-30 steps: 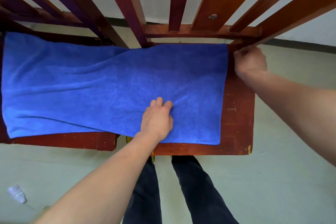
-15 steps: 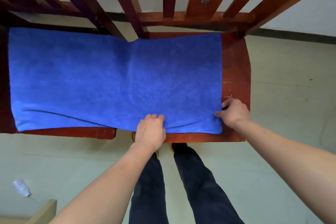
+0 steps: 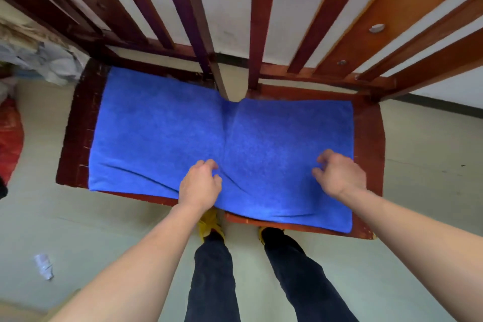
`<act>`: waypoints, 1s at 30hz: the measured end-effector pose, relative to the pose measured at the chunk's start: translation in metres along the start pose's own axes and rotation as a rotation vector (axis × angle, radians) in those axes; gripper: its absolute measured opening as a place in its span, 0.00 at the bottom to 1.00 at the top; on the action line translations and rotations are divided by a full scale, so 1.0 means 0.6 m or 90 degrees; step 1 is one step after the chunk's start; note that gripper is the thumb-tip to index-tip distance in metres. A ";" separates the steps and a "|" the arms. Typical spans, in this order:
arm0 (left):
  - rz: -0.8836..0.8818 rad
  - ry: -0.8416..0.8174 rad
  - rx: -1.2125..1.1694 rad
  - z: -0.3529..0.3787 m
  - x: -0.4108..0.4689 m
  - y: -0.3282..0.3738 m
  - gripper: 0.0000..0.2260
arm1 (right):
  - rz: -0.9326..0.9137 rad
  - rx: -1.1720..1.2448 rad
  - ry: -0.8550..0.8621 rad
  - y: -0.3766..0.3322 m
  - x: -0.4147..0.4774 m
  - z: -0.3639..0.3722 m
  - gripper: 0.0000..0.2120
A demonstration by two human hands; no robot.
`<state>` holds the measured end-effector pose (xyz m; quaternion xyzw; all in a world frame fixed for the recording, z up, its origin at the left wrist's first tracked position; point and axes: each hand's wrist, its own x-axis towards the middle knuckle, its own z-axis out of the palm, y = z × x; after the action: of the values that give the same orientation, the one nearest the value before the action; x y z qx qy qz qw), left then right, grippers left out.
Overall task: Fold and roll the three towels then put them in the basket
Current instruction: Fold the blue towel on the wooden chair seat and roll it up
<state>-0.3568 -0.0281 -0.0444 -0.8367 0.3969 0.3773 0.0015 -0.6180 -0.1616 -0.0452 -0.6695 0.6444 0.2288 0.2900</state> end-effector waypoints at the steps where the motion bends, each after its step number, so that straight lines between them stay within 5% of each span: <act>1: -0.027 0.016 -0.016 -0.022 0.008 -0.022 0.13 | -0.040 -0.005 0.004 -0.041 0.001 -0.004 0.14; 7: -0.179 0.084 -0.130 -0.121 0.049 -0.183 0.12 | -0.254 -0.052 -0.001 -0.291 -0.004 0.012 0.13; 15: -0.371 0.119 -0.144 -0.163 0.099 -0.405 0.15 | -0.454 -0.168 0.028 -0.613 0.031 0.103 0.23; 23: -0.362 0.069 -0.191 -0.158 0.122 -0.473 0.09 | -0.224 -0.062 0.106 -0.801 0.144 0.115 0.21; 26: -0.333 0.102 -0.211 -0.173 0.125 -0.502 0.09 | -0.234 -0.057 0.106 -0.831 0.166 0.107 0.11; 30: -0.321 0.114 -0.196 -0.200 0.134 -0.548 0.09 | -0.269 0.013 0.148 -0.881 0.169 0.107 0.10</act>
<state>-0.0302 0.1076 -0.1074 -0.9291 0.1136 0.3456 -0.0663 -0.0807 -0.1914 -0.1115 -0.8085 0.5212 0.0775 0.2620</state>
